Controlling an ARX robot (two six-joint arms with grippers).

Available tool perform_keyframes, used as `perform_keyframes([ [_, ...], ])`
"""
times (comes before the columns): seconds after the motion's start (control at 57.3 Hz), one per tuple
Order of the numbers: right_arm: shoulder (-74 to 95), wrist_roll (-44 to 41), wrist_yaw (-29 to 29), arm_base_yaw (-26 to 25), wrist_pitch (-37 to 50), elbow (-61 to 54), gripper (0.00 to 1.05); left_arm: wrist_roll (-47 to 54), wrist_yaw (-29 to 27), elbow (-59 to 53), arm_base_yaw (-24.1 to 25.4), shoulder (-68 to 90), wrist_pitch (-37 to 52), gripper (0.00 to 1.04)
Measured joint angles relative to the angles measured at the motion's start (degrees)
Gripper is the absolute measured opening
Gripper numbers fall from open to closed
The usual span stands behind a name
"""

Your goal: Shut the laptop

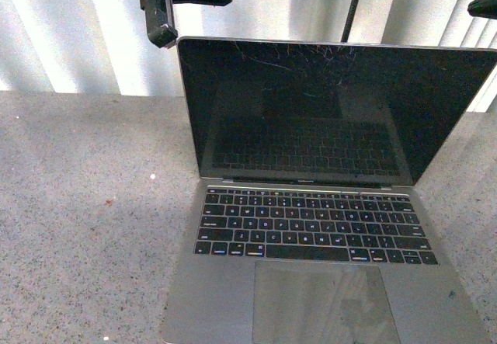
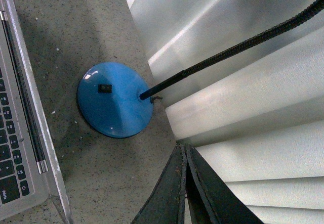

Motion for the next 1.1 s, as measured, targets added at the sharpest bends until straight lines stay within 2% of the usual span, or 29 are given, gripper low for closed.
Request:
perform_keyframes([
  [0.244,-0.1,-3.4,-0.5,-0.1,-6.0,1.9,0.03,2.7,-1.5,0.0,-0.7,1.4,2.0,0.04],
  [1.1,-0.2,-4.4,-0.4,-0.1,-7.9,-0.3,0.03,5.5,-2.7,-2.5,-2.4,3.4,5.9,0.04],
])
